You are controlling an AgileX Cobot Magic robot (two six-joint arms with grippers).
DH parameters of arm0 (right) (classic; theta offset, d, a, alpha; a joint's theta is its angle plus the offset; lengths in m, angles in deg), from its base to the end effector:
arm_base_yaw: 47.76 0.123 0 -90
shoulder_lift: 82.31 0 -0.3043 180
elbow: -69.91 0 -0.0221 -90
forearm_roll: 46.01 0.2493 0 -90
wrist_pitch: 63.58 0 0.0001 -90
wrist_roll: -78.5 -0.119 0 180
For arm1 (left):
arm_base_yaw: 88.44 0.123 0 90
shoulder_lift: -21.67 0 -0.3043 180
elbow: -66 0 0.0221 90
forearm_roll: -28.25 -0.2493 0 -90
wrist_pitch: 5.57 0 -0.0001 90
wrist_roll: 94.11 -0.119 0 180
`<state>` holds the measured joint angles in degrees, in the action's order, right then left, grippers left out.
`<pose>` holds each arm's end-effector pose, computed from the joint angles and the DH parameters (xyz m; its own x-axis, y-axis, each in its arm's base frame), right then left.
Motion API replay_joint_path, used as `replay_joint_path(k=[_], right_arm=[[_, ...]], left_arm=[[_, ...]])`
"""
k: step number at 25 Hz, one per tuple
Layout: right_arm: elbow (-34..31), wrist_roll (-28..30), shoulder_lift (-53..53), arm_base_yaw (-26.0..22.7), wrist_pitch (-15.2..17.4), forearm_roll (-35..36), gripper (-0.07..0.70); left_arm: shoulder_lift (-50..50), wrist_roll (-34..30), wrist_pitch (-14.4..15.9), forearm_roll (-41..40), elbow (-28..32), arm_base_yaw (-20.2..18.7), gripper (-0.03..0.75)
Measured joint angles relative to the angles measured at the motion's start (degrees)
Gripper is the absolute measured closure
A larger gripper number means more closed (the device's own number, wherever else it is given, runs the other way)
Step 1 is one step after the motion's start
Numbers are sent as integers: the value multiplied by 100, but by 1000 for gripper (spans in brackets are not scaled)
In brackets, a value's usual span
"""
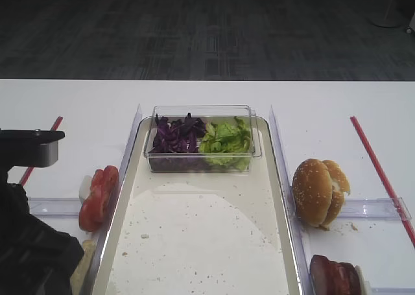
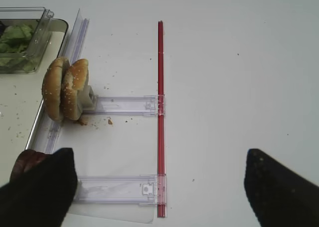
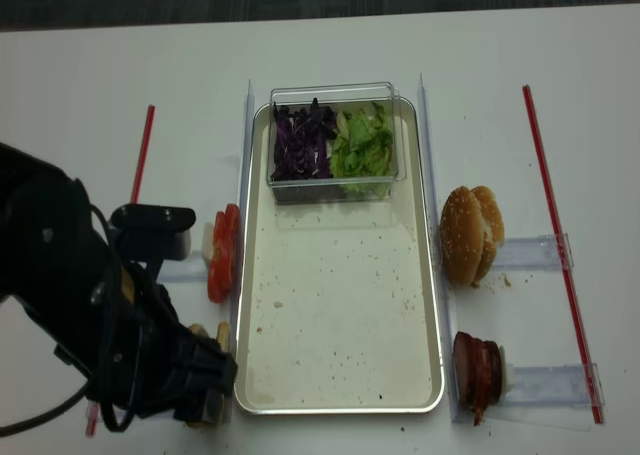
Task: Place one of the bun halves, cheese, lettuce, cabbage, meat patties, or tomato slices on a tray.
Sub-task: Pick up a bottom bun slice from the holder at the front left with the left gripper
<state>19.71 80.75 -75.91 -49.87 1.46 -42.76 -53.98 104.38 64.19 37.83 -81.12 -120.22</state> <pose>-0.0050 0.0063 0.2502 -0.5235 0.0040 -0.8520 -0.0150 0.9998 0.0139 0.1364 -0.1063 0.2421 -0.9838 0.1774 0.0261 0.1712 0.9725 -0.1577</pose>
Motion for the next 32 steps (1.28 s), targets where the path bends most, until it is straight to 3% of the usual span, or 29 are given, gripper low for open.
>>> replay_joint_path(k=[8, 19, 32], right_arm=[[0, 0, 0, 0, 0, 0, -60], [0, 0, 0, 0, 0, 0, -60], [0, 0, 0, 0, 0, 0, -60]], left_arm=[[0, 362, -190, 0, -13, -550, 223], [0, 394, -612, 11, -24, -562, 227], [-991, 190, -716, -161, -479, -562, 280]])
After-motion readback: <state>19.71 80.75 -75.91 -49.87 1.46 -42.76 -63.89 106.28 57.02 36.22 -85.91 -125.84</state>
